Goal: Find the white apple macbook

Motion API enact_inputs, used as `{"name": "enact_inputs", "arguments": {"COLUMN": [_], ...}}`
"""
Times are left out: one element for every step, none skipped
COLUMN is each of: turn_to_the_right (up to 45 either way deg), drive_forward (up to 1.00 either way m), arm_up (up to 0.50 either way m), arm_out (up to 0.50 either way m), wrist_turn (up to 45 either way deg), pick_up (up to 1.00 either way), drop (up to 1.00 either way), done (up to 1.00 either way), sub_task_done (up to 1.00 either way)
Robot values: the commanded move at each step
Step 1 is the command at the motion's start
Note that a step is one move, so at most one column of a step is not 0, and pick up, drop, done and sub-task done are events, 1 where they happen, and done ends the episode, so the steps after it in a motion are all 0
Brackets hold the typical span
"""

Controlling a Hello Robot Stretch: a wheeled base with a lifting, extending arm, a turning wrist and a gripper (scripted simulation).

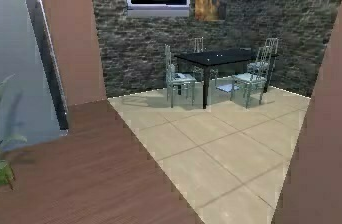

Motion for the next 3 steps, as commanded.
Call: {"name": "enact_inputs", "arguments": {"turn_to_the_right": [-15.0, 0.0, 15.0], "drive_forward": [0.00, 0.35, 0.00], "arm_up": [0.00, 0.00, 0.00], "arm_out": [0.00, 0.00, 0.00], "wrist_turn": [0.0, 0.0, 0.0], "pick_up": [0.00, 0.00, 0.00], "drop": [0.00, 0.00, 0.00], "done": [0.00, 0.00, 0.00], "sub_task_done": [0.00, 0.00, 0.00]}}
